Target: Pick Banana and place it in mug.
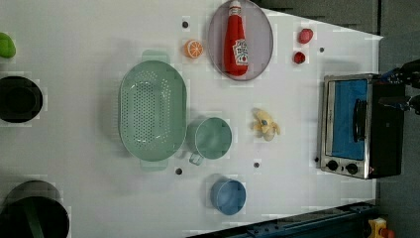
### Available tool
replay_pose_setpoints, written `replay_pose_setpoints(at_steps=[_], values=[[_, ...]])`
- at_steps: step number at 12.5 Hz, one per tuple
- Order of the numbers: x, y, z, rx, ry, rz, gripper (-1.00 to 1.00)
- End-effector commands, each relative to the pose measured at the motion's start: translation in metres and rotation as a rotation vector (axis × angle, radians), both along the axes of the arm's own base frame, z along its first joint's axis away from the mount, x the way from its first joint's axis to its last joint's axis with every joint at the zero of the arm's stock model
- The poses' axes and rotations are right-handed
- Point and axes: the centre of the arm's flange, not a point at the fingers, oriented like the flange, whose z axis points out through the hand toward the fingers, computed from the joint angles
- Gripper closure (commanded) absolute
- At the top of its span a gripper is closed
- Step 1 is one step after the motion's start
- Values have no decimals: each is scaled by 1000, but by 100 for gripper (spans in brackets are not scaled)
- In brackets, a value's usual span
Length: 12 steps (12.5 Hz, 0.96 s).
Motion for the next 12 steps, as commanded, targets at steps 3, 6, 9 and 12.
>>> replay_pose_setpoints(at_steps=[3, 6, 9, 12], values=[[-141, -33, 47, 35, 116, 46, -100], [-117, -33, -4, 32, 111, 47, -100], [-96, -31, -74, 28, 110, 77, -100], [-77, -31, -146, 24, 92, 237, -100]])
